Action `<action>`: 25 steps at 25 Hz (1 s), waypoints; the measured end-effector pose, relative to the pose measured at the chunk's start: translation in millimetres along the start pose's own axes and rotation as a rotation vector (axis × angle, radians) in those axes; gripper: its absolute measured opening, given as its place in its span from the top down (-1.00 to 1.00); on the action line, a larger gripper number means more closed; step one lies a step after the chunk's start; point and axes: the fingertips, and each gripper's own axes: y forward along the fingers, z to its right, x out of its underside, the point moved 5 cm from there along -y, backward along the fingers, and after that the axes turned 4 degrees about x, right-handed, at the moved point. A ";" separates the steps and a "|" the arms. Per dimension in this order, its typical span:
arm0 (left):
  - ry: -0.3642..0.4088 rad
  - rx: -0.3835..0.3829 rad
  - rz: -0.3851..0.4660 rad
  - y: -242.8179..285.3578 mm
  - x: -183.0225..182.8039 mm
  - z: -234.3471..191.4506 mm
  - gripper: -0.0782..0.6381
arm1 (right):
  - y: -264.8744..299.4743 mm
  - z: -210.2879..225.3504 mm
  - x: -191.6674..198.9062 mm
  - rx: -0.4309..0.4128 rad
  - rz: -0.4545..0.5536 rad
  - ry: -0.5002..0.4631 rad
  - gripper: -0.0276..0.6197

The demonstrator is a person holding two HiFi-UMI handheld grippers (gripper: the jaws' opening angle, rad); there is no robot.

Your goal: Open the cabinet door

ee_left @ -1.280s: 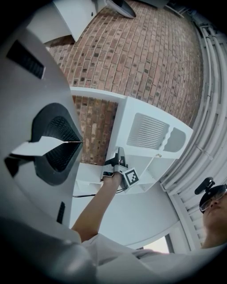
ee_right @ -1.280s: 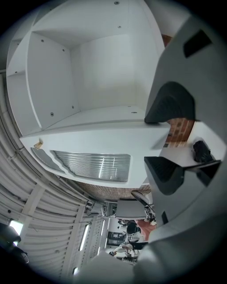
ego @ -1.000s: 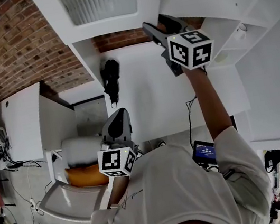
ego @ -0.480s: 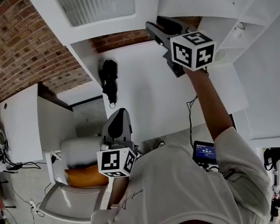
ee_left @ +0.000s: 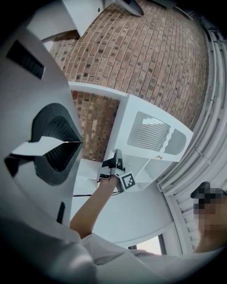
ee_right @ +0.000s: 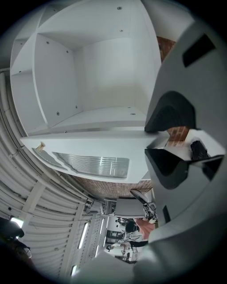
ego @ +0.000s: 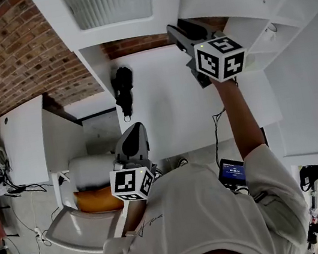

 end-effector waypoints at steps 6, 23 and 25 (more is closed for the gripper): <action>-0.002 0.004 0.000 -2.0 1.2 1.0 0.73 | -5.5 -3.7 0.2 -0.005 0.001 0.004 0.54; -0.017 0.014 0.009 -13.6 -0.2 5.7 0.73 | -22.2 -14.2 1.3 -0.024 -0.010 0.009 0.59; -0.019 0.015 0.007 -14.5 0.2 5.9 0.73 | -24.0 -16.0 1.1 -0.027 -0.008 0.010 0.60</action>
